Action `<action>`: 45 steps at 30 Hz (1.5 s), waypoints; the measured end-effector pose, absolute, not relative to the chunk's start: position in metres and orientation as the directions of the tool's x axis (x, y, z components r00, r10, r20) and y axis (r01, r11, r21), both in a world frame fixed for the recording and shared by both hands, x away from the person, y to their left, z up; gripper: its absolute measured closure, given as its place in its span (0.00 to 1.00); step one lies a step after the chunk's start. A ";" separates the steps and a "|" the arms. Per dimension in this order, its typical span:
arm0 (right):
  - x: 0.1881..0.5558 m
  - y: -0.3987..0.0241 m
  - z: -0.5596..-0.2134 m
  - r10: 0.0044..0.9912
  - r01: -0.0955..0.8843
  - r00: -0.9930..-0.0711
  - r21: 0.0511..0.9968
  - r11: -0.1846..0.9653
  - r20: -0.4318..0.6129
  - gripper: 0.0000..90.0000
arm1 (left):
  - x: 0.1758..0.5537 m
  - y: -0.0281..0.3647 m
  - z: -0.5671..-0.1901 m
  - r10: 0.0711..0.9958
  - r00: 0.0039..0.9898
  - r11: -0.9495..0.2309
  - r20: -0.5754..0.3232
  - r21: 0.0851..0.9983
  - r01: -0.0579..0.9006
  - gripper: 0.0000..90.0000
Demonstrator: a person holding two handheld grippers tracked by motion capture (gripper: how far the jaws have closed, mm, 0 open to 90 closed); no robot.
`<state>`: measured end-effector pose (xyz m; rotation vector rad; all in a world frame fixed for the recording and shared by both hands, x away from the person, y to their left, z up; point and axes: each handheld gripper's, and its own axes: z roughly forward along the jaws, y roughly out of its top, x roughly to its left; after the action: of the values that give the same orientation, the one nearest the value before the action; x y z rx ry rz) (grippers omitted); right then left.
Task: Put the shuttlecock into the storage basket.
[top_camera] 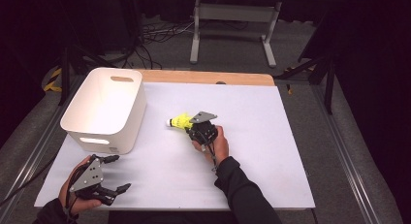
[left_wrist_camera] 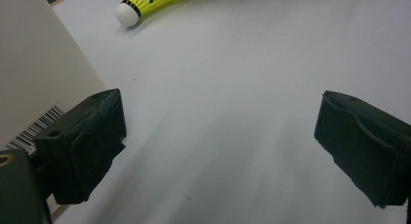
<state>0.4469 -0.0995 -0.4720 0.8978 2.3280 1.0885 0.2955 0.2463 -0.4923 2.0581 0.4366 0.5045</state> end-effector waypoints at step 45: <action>0.412 -0.118 -0.461 0.586 0.307 -0.805 0.785 0.538 -0.087 0.94 | 0.296 0.243 -0.494 0.483 0.859 -0.505 0.170 0.855 0.115 0.07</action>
<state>0.4120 -0.1176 -0.4611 0.7372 2.4400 1.1466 0.2957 0.2431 -0.4936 2.0749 0.4353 0.4863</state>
